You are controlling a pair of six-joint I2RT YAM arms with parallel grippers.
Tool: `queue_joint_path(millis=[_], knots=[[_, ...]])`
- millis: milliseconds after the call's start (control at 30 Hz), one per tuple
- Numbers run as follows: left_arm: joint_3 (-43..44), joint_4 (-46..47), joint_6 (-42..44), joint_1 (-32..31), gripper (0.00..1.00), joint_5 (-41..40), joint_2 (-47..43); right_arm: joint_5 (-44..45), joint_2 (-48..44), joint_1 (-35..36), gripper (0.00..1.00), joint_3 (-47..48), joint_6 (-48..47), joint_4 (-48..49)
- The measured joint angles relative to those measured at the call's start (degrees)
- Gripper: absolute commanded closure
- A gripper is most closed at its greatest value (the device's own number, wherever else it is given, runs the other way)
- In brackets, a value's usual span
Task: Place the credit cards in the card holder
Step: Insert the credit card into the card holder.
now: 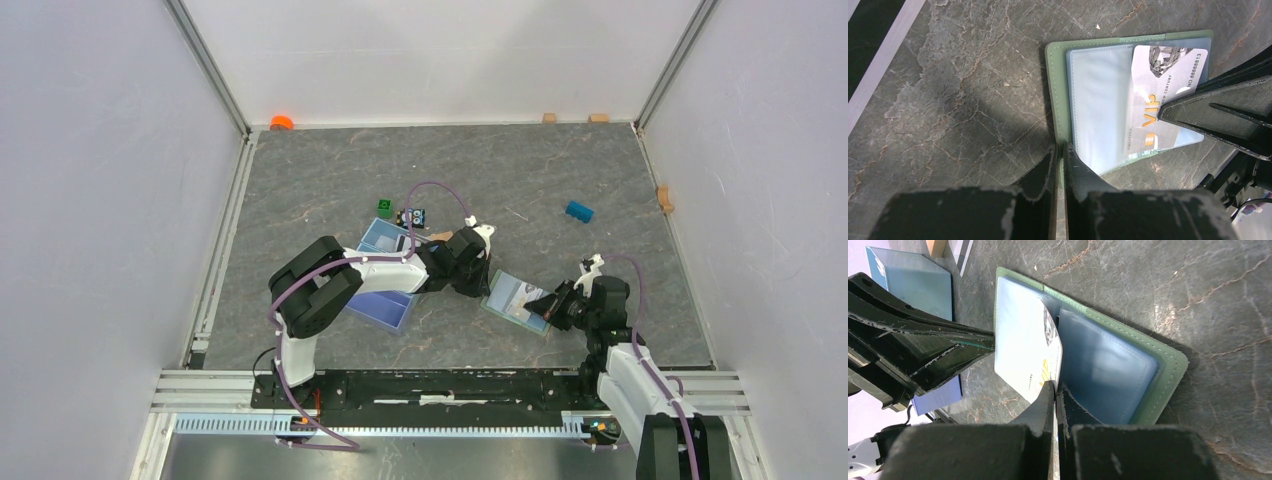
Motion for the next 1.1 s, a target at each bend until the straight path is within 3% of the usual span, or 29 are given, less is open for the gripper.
queue_joint_path(millis=[767, 1100], knots=[[-1.53, 2.95, 3.19, 0.09, 0.97, 1.55, -0.31, 3.54, -1.77, 0.35, 1.00, 3.13, 1.07, -9.05], [-1.92, 3.87, 5.86, 0.39, 0.98, 3.21, -0.31, 2.82, 3.21, 0.35, 1.00, 4.61, 1.20, -7.76]])
